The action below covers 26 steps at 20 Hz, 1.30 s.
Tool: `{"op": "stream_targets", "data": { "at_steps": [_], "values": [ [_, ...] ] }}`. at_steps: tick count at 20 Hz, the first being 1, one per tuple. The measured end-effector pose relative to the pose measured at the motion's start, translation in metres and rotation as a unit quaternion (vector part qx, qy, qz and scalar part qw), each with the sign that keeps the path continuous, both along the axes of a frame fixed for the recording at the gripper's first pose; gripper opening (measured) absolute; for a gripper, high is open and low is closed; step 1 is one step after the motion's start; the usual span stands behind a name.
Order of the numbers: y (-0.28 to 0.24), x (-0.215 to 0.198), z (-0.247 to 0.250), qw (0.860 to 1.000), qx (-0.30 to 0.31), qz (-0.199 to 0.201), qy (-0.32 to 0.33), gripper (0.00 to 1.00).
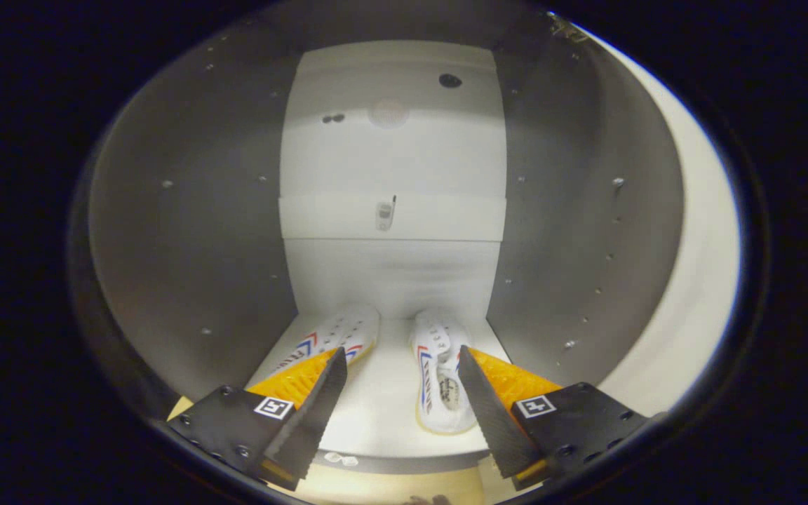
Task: Open the shoe cabinet door, grab the shoes and put them into the shoe cabinet, then close the shoe cabinet door.
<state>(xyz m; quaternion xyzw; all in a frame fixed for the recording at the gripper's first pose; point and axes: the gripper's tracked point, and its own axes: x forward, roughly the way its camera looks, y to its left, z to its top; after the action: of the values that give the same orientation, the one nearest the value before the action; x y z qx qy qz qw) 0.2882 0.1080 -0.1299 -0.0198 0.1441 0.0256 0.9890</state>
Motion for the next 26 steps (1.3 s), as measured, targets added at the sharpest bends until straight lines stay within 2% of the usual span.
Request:
{"op": "stream_targets", "data": {
  "at_steps": [9,14,17,20,24,26],
  "values": [
    [0.002,-0.204,0.058,0.998,0.032,-0.023,-0.051,0.99],
    [-0.028,-0.309,0.077,0.996,0.034,-0.049,-0.062,0.99],
    [-0.066,-0.358,0.086,0.994,0.032,-0.082,-0.068,0.99],
    [-0.119,-0.394,0.094,0.988,0.027,-0.132,-0.081,0.98],
    [-0.205,-0.426,0.101,0.977,0.01,-0.192,-0.091,0.98],
    [-0.248,-0.43,0.105,0.974,0.01,-0.207,-0.092,0.98]
  ]
}}
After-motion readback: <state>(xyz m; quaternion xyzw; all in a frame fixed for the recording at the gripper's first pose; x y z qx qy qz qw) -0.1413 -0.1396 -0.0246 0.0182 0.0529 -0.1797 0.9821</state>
